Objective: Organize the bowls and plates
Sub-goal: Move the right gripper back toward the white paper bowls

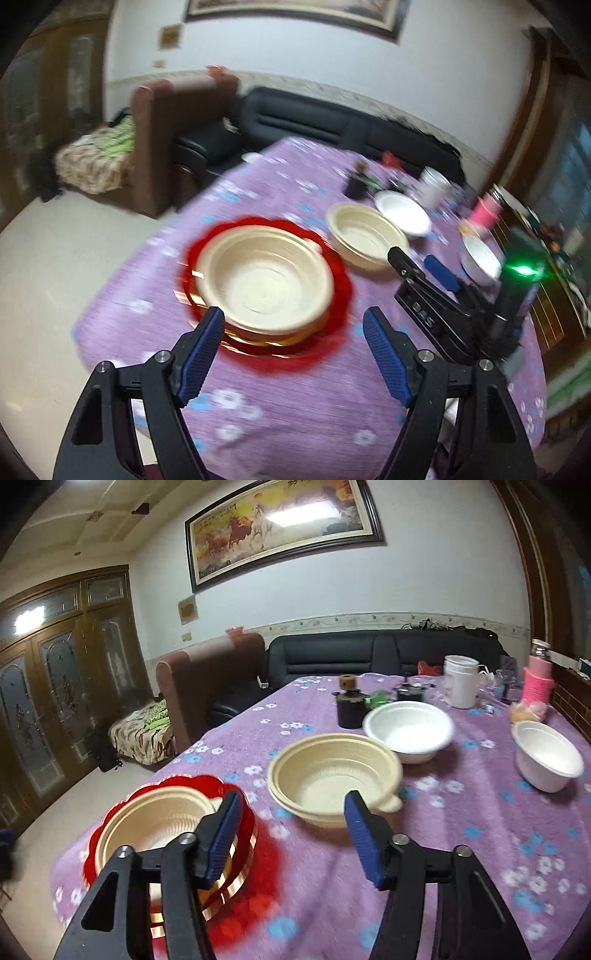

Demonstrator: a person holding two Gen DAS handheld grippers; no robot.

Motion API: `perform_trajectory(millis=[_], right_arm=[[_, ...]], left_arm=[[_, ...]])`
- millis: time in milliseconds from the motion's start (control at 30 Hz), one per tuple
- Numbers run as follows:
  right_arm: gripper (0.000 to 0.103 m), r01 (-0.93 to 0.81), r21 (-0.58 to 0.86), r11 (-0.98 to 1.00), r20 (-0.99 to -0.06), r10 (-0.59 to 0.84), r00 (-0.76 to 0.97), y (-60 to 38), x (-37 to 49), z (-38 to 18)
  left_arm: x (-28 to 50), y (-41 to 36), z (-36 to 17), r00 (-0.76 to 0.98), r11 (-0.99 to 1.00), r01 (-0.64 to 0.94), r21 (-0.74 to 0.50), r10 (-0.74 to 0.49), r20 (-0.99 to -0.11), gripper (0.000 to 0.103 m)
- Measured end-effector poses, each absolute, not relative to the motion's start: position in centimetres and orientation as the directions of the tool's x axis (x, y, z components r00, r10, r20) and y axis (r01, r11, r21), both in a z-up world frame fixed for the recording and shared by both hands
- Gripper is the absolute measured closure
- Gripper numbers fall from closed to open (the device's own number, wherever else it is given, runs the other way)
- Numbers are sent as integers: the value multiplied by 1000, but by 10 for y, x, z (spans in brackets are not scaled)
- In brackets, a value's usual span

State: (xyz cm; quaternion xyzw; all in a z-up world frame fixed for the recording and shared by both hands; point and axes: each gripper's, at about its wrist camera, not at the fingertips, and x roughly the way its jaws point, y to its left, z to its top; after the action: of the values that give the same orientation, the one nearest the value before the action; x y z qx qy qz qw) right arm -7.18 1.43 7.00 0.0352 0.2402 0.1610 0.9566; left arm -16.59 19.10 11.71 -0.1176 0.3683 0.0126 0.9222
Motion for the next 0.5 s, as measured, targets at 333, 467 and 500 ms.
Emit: perform_trajectory(millis=[333, 467, 500], right_arm=[[36, -19, 68, 997, -480, 50, 876, -120, -146, 91], [36, 75, 96, 993, -463, -22, 886, -166, -159, 113], [36, 84, 103, 991, -459, -27, 888, -170, -161, 117]], left_arm=[[-139, 113, 99, 659, 940, 125, -319, -319, -681, 18], [-141, 108, 115, 672, 946, 169, -277, -316, -670, 18], [-143, 112, 122, 690, 950, 164, -266, -303, -658, 18]])
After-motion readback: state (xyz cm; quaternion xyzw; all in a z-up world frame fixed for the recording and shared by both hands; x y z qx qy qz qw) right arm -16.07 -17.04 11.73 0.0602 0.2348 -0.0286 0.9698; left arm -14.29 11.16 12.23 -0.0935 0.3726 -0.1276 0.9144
